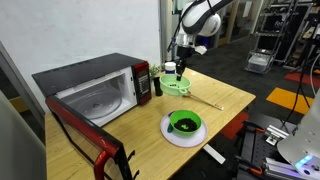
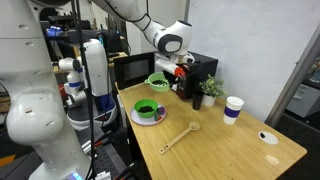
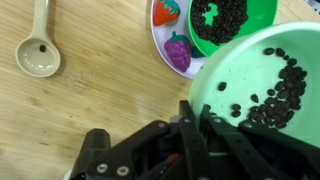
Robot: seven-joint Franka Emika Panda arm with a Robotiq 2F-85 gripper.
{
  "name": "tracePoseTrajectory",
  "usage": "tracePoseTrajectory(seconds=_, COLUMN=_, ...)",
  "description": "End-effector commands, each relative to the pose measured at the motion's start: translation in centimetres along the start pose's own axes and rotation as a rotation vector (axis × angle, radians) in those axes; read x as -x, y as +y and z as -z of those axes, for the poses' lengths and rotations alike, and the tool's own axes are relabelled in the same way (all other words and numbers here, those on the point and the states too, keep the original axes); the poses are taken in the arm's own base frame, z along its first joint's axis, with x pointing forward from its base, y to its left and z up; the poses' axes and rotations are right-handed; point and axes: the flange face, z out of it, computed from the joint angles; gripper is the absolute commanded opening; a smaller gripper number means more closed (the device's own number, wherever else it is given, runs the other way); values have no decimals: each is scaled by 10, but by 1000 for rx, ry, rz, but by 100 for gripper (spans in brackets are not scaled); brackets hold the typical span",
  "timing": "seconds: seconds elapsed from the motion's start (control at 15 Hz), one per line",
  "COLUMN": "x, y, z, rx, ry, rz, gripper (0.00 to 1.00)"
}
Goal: Put the light green bowl between the spoon and the dark green bowl
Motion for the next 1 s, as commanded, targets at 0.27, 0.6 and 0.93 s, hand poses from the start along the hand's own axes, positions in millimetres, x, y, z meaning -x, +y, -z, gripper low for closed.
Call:
tracePoseTrajectory(seconds=0.27, x=48, y=53, z=18, rx=-58, ry=36, rz=-189, gripper=2)
tracePoseTrajectory(seconds=0.6, x=69, y=73, z=21, rx=-51, ry=41, rz=-303, gripper=2)
tracePoseTrajectory(seconds=0.93, x=69, y=81, z=17, rx=-37, ry=29, rz=-330, gripper=2)
